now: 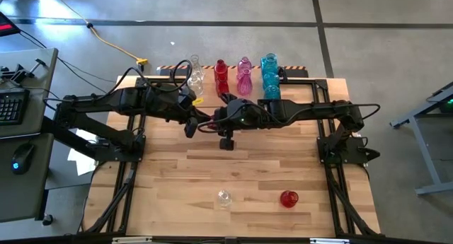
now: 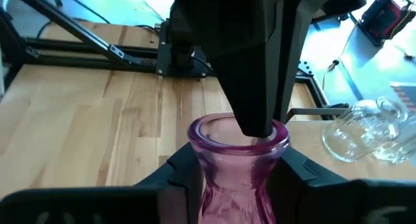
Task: Sort vases onto shelf
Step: Put the pink vase on the shelf aligned with the other pink vases
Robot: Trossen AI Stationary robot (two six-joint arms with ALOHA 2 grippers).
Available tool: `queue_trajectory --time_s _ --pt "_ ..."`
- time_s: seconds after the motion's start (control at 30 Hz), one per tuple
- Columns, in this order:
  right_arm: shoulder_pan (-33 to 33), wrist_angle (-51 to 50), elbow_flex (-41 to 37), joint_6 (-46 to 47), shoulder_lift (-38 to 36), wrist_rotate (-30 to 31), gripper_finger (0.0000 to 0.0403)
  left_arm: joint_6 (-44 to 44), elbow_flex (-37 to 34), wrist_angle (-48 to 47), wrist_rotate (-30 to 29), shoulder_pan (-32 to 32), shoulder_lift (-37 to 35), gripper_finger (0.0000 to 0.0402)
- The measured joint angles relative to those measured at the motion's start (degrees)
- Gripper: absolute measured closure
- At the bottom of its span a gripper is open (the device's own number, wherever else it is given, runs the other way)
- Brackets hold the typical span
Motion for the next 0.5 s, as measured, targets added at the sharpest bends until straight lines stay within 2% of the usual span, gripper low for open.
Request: queue_trajectory --time_s 0.1,0.5 --pt "0.0 0.0 0.0 2.4 0.0 0.0 0.0310 0.1 0.0 -0.1 -0.2 0.0 0.0 0.0385" --pt "0.9 -1.0 0.0 5.5 -0.1 2.5 0.0309 2.3 0.1 -2.0 3.5 0.0 -0.1 0.0341"
